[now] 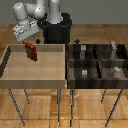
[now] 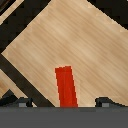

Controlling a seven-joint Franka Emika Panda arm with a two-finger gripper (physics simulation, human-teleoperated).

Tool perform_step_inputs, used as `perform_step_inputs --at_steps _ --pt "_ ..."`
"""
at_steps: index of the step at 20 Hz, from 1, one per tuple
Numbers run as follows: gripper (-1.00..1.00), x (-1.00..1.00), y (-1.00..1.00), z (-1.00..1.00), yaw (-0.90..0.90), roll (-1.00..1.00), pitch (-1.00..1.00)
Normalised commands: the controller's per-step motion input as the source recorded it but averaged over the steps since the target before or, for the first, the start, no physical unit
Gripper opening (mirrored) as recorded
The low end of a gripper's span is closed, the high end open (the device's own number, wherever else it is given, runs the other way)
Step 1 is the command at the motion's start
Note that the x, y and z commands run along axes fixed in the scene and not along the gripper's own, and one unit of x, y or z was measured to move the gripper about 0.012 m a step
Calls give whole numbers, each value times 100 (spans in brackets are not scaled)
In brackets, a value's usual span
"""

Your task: Place the box of cereal into the appropriate compartment.

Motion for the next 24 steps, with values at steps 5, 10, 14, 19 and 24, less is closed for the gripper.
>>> perform_step_inputs --at_steps 5,10,14,19,24 --pt "100 0 0 -20 0 0 0" --pt "100 0 0 -40 0 0 0" --pt "100 0 0 -100 0 0 0" --pt "-100 0 0 -40 0 0 0" --pt "-100 0 0 0 0 0 0"
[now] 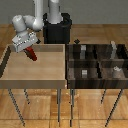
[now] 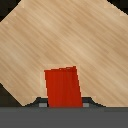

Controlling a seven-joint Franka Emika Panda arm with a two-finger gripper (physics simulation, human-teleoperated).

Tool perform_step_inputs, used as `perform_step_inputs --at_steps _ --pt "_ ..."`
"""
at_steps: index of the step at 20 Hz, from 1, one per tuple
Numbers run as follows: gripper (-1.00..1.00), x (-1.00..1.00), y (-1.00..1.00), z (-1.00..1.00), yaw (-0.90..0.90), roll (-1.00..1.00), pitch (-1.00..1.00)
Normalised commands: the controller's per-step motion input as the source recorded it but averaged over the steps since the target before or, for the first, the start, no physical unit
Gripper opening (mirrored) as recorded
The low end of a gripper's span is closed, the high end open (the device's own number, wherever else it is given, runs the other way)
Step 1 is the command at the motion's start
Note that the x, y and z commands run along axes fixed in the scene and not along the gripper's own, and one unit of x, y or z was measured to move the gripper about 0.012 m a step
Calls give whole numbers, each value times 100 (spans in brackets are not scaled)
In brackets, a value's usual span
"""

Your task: Place the box of cereal into the appropriate compartment.

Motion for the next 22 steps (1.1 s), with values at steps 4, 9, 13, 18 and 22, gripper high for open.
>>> perform_step_inputs --at_steps 4,9,13,18,22 --pt "-100 0 0 50 0 0 0" --pt "-100 0 0 100 0 0 0" --pt "-100 0 0 100 0 0 0" --pt "-100 0 20 80 0 0 0" --pt "-100 0 75 0 0 0 0"
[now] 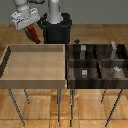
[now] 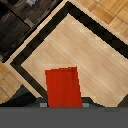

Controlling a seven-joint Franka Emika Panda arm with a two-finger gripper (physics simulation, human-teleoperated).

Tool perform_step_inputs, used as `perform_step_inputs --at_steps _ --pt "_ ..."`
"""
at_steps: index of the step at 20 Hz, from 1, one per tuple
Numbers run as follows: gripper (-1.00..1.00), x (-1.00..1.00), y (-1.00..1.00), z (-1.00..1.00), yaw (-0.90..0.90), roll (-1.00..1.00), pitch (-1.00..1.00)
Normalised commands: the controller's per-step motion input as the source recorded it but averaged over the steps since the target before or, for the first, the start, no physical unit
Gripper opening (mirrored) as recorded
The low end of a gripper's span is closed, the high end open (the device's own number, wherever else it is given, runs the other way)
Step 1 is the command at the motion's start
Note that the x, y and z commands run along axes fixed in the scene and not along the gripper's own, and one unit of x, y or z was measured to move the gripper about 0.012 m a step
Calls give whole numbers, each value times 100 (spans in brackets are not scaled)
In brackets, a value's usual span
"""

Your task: Place the box of cereal into the appropriate compartment.

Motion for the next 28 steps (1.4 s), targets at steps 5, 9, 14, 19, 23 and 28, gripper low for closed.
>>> perform_step_inputs --at_steps 5,9,14,19,23,28 --pt "-100 0 100 0 0 0 0" --pt "-100 0 100 0 0 0 0" --pt "-100 0 100 0 0 0 0" --pt "-100 0 100 0 0 0 0" --pt "-100 0 100 0 0 0 0" --pt "-100 0 100 0 0 0 0"
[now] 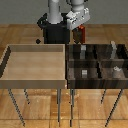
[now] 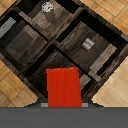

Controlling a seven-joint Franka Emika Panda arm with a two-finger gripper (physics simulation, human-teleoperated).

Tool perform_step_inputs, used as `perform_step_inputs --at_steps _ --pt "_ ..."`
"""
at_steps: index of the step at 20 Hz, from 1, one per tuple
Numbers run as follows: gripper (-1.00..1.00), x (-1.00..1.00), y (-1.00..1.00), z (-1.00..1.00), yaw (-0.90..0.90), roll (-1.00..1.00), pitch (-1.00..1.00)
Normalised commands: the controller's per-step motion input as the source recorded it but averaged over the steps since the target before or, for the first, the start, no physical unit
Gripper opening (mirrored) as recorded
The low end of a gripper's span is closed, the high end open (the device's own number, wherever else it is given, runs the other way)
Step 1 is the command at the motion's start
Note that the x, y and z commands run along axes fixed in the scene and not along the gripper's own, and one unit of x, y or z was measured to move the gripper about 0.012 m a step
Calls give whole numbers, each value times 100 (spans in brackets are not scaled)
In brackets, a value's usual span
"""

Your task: Place the box of cereal into the appropriate compartment.

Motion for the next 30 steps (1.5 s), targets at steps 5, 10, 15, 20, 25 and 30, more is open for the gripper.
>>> perform_step_inputs --at_steps 5,10,15,20,25,30 --pt "-100 0 100 0 0 0 0" --pt "-100 0 100 0 0 0 0" --pt "-100 0 100 0 0 0 0" --pt "-100 0 80 0 0 0 0" --pt "-100 0 0 0 0 0 0" --pt "-100 0 0 -40 0 0 0"
